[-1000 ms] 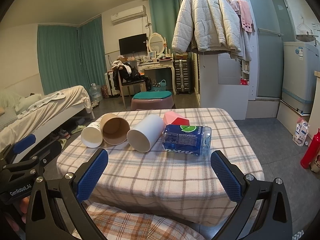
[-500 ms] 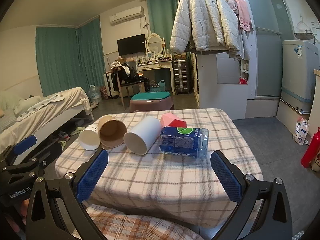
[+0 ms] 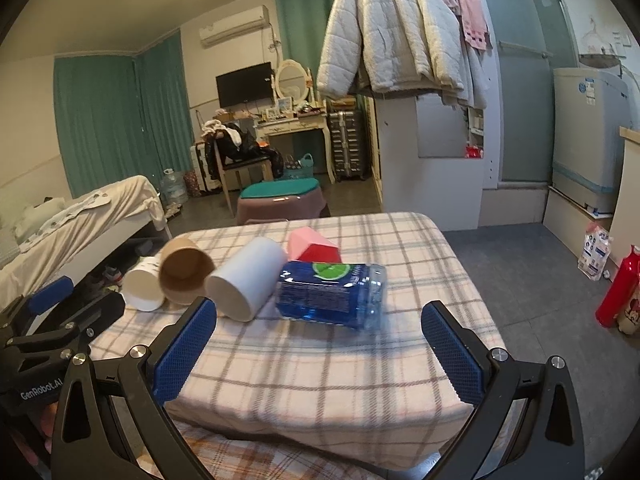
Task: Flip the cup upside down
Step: 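Move the right tool toward the tall white cylinder lying on its side, then grasp the white cylinder's closed end with the right gripper and lift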
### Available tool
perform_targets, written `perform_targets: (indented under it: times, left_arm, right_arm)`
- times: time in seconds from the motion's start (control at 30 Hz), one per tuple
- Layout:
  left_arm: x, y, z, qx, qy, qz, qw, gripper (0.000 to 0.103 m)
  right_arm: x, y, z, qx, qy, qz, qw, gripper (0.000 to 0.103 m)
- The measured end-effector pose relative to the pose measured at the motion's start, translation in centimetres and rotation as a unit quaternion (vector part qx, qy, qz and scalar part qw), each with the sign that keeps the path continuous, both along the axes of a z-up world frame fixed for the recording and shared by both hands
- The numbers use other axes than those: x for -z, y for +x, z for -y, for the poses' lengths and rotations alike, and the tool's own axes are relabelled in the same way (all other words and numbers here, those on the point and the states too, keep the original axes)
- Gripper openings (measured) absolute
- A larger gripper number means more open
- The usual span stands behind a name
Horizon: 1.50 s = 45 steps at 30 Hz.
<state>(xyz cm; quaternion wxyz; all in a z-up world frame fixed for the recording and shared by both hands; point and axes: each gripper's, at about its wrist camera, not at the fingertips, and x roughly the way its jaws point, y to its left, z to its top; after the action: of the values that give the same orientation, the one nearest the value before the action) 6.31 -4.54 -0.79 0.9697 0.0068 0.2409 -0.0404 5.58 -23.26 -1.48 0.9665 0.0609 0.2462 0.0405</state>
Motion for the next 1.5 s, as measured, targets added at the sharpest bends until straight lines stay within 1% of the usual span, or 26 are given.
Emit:
perform_targets:
  times: [0.13, 0.27, 0.4, 0.53, 0.63, 0.7, 0.73, 0.77, 0.8, 0.97, 1.27, 1.4, 1.5]
  left_arm:
    - [1.4, 2.5, 1.1, 0.025, -0.009, -0.036, 0.9990, 0.103]
    - [2.7, 5.0, 2.0, 0.035, -0.005, -0.054, 0.9979, 0.103]
    - [4.5, 8.1, 2.8, 0.035, 0.010, -0.072, 0.9968, 0.103]
    - [6.2, 10.6, 2.8, 0.031, 0.015, -0.095, 0.9949, 0.103]
    - [6.6, 11.4, 3.0, 0.038, 0.010, -0.098, 0.9944, 0.102]
    - [6.8, 11.7, 3.4, 0.045, 0.016, -0.094, 0.9944, 0.101]
    - [6.9, 12.0, 3.6, 0.049, 0.020, -0.094, 0.9942, 0.094]
    - [7.0, 12.1, 3.7, 0.054, 0.022, -0.094, 0.9938, 0.087]
    - [7.2, 12.2, 3.8, 0.059, 0.023, -0.101, 0.9929, 0.074]
    - [7.2, 11.7, 4.0, 0.059, 0.035, -0.099, 0.9928, 0.074]
    - [6.7, 6.2, 4.2, 0.046, 0.043, -0.118, 0.9910, 0.074]
    - [6.6, 4.7, 3.5, 0.046, 0.017, -0.122, 0.9913, 0.074]
    - [6.8, 4.4, 3.3, 0.043, 0.009, -0.128, 0.9908, 0.078]
  right_arm:
    - [0.9, 1.7, 1.0, 0.010, 0.004, -0.015, 1.000, 0.103]
    - [2.2, 3.5, 1.9, 0.019, 0.006, -0.032, 0.999, 0.103]
    - [3.7, 5.2, 2.8, 0.025, 0.009, -0.051, 0.998, 0.103]
    - [5.1, 6.9, 3.7, 0.035, 0.012, -0.067, 0.997, 0.103]
    - [5.9, 8.1, 4.2, 0.042, 0.016, -0.077, 0.996, 0.103]
    - [6.3, 8.6, 4.4, 0.043, 0.019, -0.079, 0.996, 0.103]
    - [6.4, 8.8, 4.5, 0.042, 0.018, -0.079, 0.996, 0.103]
    - [6.5, 9.0, 4.5, 0.041, 0.018, -0.080, 0.996, 0.103]
    - [6.5, 9.1, 4.5, 0.041, 0.018, -0.080, 0.996, 0.103]
    - [6.6, 9.1, 4.5, 0.040, 0.026, -0.080, 0.996, 0.103]
    - [4.9, 6.0, 4.1, 0.036, 0.025, -0.058, 0.997, 0.103]
    - [4.4, 4.8, 3.7, 0.032, 0.021, -0.060, 0.998, 0.103]
    - [3.9, 4.2, 3.5, 0.026, 0.020, -0.059, 0.998, 0.103]
